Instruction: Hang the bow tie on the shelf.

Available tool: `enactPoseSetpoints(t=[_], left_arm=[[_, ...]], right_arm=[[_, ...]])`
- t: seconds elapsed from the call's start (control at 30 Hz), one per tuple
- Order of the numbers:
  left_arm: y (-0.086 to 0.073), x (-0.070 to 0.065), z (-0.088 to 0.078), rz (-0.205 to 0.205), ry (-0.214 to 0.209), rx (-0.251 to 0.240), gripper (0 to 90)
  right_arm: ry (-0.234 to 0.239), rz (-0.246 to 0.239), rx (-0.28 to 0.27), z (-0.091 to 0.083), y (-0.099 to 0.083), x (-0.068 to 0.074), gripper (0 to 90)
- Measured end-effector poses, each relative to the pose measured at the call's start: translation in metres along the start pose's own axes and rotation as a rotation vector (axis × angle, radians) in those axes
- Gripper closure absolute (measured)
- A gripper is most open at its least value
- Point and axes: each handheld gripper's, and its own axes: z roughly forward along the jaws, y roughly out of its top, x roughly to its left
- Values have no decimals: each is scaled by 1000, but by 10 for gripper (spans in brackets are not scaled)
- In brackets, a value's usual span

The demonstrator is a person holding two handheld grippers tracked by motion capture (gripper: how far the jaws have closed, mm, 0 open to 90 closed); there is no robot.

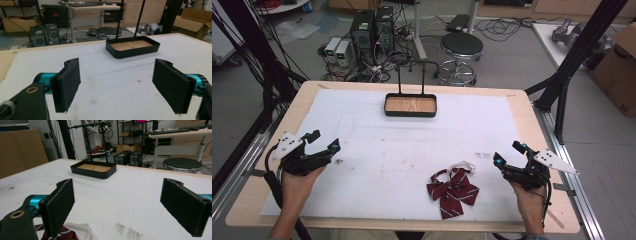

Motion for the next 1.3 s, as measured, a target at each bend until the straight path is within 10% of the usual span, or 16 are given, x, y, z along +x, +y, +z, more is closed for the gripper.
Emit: enactPoseSetpoints(t=[0.9, 1.3], left_arm=[[0, -3, -1, 14, -6, 10, 231], [1, -3, -2, 14, -9, 11, 232]], right_arm=[[43, -15, 15, 3, 0, 1, 113], [189, -78, 44, 9, -1, 12, 114]])
